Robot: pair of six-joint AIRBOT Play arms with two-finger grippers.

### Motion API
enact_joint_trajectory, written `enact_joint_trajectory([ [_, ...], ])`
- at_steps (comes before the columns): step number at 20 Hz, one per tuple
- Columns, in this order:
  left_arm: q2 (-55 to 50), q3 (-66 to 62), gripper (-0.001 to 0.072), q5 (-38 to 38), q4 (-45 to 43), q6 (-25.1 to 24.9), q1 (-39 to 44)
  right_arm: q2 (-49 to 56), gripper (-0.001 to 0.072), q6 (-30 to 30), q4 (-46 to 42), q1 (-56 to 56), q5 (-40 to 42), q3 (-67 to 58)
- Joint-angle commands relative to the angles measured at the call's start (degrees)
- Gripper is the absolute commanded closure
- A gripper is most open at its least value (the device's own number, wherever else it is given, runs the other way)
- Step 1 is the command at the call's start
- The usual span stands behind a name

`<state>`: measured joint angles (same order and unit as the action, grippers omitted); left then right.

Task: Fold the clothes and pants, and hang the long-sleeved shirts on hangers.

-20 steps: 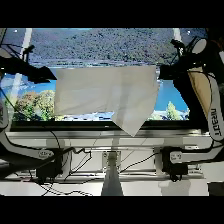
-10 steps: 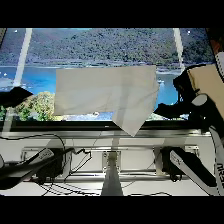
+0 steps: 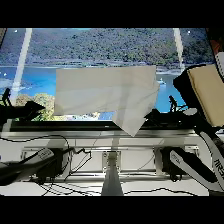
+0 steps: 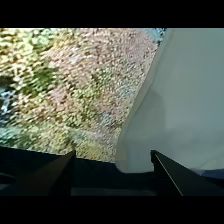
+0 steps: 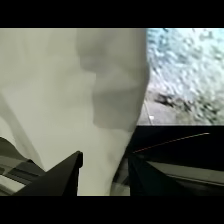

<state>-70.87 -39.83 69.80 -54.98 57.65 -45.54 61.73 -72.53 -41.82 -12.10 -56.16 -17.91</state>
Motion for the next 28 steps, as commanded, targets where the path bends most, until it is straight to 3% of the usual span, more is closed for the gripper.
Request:
enact_joint_trajectory([
  [1,-3.5,0.7,0.0168,0.5,0.0,-0.1,0.9,3.8,0.0371,4.7,3.7,0.0,1.6,0.5],
  [5,-7.8,0.7,0.0168,-1.7,1.0,-1.0,5.5,4.7,0.0372,7.8,7.5,0.0,3.6,0.5],
  [10,-13.0,0.7,0.0193,-4.2,8.8,-1.7,11.7,4.7,0.0404,7.8,7.5,0.0,4.7,0.5],
  [11,-13.9,0.7,0.0297,-3.8,8.8,-1.7,13.1,4.7,0.0459,7.8,7.5,0.0,5.0,0.5],
  [12,-14.2,0.6,0.0454,-3.5,9.0,-1.7,14.1,4.7,0.0613,7.8,7.7,0.0,4.8,0.3],
  [13,-14.1,0.3,0.0587,-3.0,9.7,-1.8,14.7,4.7,0.0700,8.5,7.7,0.0,4.1,-0.3],
  [14,-14.1,-0.6,0.0699,-1.0,10.8,-3.4,15.0,4.5,0.0701,10.6,7.7,0.0,2.7,-1.3],
  [16,-14.1,-4.3,0.0694,6.9,12.9,-8.2,14.9,3.8,0.0701,14.7,7.5,0.0,-3.1,-4.6],
  [19,-14.1,-12.5,0.0695,19.1,13.7,-8.6,14.7,0.9,0.0701,15.0,8.5,0.0,-9.4,-10.6],
  [21,-14.1,-17.6,0.0695,22.6,18.8,-8.3,14.7,-1.4,0.0702,15.0,13.0,0.0,-9.8,-14.5],
  [24,-14.1,-21.3,0.0697,17.9,31.5,-8.4,15.7,-1.9,0.0703,11.6,23.1,1.1,-6.2,-20.3],
  [26,-14.2,-21.8,0.0697,9.1,31.2,-7.8,17.8,-0.7,0.0703,8.4,21.1,5.2,4.3,-24.5],
  [28,-14.8,-21.9,0.0698,-3.2,31.5,-3.8,20.2,2.0,0.0703,6.4,20.0,9.2,17.5,-29.1],
])
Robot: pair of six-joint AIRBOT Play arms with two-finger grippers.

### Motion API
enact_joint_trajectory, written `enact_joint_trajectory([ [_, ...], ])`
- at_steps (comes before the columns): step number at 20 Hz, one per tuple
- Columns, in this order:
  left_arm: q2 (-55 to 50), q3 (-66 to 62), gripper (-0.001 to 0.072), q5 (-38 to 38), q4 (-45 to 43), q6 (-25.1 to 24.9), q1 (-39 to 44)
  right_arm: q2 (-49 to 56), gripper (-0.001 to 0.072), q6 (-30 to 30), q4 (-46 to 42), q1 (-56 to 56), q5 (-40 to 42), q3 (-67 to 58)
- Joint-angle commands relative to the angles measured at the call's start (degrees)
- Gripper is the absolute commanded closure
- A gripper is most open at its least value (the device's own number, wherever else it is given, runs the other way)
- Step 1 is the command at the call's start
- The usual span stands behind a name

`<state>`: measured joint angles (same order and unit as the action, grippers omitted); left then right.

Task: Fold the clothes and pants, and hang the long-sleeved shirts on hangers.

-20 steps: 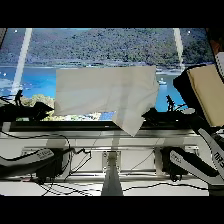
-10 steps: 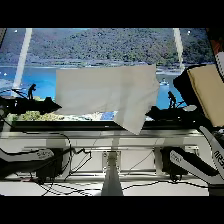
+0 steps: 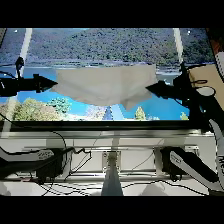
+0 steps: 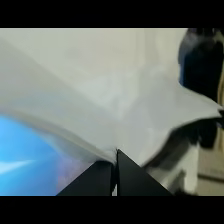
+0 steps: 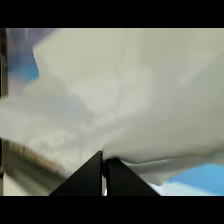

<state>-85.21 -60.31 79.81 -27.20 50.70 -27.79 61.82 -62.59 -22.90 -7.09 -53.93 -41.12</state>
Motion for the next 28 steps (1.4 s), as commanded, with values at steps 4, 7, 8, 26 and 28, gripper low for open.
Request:
enact_joint_trajectory([
  [4,-3.3,-1.5,0.0697,-32.4,4.8,4.6,7.5,12.6,0.0703,-8.5,0.5,7.4,34.4,-15.1],
  [7,-7.1,-1.6,0.0576,-42.6,8.9,4.6,12.9,24.3,0.0561,-8.5,0.6,9.4,41.1,-22.4],
  [8,-7.9,-1.6,0.0164,-43.8,10.0,4.5,13.9,26.9,0.0222,-8.5,0.6,9.6,40.2,-24.0],
  [26,-12.5,-1.8,0.0090,-32.8,-17.5,7.0,14.1,28.7,0.0176,-8.4,-18.6,9.7,19.2,-25.6],
  [28,-12.6,-3.7,0.0672,-32.2,-17.9,6.7,16.8,28.7,0.0290,-8.4,-22.5,13.1,19.2,-27.1],
])
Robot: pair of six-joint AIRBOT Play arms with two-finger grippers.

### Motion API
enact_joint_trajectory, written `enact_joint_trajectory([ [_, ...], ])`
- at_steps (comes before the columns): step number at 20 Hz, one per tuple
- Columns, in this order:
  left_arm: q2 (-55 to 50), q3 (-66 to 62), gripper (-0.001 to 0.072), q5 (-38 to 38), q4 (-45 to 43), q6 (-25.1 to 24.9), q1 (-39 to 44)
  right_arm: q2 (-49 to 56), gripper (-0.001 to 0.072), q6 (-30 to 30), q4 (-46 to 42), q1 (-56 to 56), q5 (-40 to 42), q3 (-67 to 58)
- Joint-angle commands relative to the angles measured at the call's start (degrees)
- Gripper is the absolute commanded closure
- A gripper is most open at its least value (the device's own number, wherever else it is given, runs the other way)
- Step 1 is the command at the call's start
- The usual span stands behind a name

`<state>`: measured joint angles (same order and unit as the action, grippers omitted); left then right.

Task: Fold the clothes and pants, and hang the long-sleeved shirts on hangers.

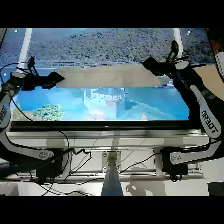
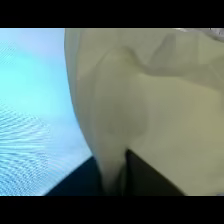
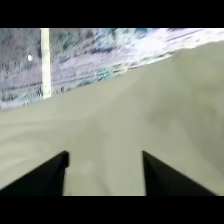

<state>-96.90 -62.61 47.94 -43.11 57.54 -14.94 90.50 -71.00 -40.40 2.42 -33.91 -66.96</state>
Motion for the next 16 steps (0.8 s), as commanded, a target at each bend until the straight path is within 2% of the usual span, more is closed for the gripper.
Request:
enact_joint_trajectory([
  [1,-0.6,-3.6,0.0696,2.4,-1.9,-1.7,4.4,0.0,0.0426,0.0,-6.4,5.4,-0.5,-2.3],
  [3,0.8,-9.8,0.0696,10.6,-1.9,-2.5,4.1,0.0,0.0705,0.0,-7.8,8.8,0.8,-4.6],
  [6,5.6,-19.4,0.0696,26.0,-1.9,-1.9,1.8,2.0,0.0702,-0.2,-8.0,14.4,1.8,-8.5],
  [8,10.2,-23.0,0.0696,34.7,-1.9,-1.8,1.0,5.7,0.0702,-2.4,-7.9,19.2,2.3,-12.1],
  [10,15.5,-23.3,0.0695,37.4,-1.9,-1.8,0.9,11.6,0.0702,-8.1,-7.4,25.1,2.6,-17.4],
  [14,22.9,-23.3,0.0695,36.3,-1.9,-1.8,0.8,22.8,0.0702,-18.5,-2.1,37.8,1.9,-30.1],
  [16,23.5,-23.3,0.0695,35.4,-1.9,-1.8,1.0,25.7,0.0702,-19.0,0.0,43.8,1.5,-35.2],
])
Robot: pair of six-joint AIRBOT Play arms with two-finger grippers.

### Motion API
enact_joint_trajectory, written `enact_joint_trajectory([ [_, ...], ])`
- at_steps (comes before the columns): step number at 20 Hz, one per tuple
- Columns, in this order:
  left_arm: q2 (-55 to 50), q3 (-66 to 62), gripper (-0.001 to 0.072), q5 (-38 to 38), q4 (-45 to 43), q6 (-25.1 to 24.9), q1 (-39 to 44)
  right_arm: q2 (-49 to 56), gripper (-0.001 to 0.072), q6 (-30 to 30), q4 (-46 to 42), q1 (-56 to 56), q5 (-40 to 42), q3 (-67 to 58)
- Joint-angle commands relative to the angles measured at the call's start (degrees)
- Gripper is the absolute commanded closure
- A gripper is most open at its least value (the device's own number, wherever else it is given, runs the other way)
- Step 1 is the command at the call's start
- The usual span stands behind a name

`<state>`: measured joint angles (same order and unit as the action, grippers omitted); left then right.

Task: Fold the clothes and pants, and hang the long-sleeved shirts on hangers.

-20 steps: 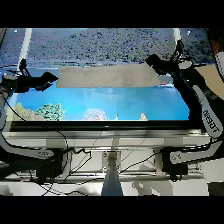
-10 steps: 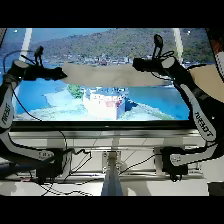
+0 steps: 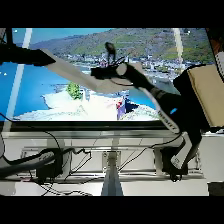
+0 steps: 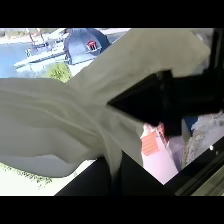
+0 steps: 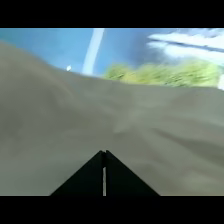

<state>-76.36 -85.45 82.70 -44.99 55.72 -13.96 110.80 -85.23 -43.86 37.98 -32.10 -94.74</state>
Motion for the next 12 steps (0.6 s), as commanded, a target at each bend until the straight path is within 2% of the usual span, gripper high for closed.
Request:
enact_joint_trajectory([
  [1,2.7,-0.5,0.0695,0.7,0.0,0.0,0.1,5.8,0.0702,-4.8,3.0,10.4,-0.6,-8.7],
  [3,2.0,-0.4,0.0695,0.7,0.0,0.0,0.0,5.4,0.0701,-4.8,1.1,11.9,-1.4,-9.3],
  [6,1.1,-0.2,0.0695,0.7,0.0,0.1,1.1,3.3,0.0702,-4.8,-5.6,6.4,-6.6,-9.3],
  [9,-0.9,0.1,0.0695,0.3,0.1,4.8,5.8,0.0,0.0703,-3.8,-14.7,-5.9,-21.1,-9.3],
  [12,-5.3,0.1,0.0695,-5.6,1.8,5.9,15.7,-2.8,0.0703,2.7,-18.3,-21.0,-37.8,-9.3],
])
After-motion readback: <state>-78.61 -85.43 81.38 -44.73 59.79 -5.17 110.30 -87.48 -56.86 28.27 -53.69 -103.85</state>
